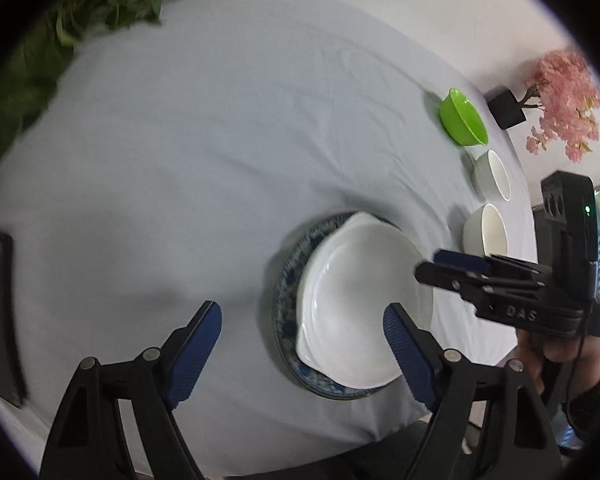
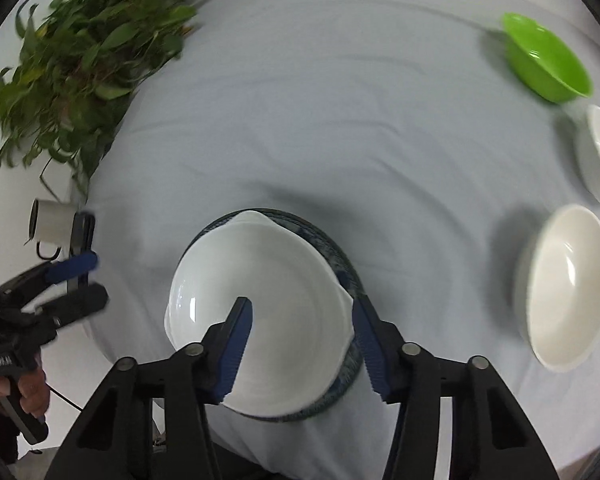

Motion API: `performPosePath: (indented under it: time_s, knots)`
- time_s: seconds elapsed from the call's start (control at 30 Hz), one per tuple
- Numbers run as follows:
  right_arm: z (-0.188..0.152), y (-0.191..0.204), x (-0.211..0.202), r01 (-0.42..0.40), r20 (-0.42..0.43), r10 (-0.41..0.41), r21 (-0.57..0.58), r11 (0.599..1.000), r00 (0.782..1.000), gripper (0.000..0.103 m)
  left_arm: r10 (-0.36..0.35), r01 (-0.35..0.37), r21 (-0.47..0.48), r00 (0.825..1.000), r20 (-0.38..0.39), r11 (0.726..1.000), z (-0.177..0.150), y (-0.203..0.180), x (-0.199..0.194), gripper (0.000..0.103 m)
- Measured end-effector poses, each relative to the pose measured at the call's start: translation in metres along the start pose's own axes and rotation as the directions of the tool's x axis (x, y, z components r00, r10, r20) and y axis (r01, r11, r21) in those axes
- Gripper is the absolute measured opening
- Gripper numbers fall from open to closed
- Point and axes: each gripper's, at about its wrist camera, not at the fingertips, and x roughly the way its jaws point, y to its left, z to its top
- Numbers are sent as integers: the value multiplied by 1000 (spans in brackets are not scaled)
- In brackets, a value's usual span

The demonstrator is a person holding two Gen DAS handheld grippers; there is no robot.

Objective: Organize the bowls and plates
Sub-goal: 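Raise the right gripper away from the stack toward the green bowl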

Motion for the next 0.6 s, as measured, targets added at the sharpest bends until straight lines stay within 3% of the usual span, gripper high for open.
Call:
performPosePath:
  time_s: [0.27,0.6]
  knots:
    - [17,-16,32,-13,-29,10,-87,996,1000,32,-103,89,-142,990,-93,986,-15,4,43,62]
    - [18,-25,40,-5,-51,-2,-132,991,999,15,-90,67,-180,988,-122,981,-20,3,58,42]
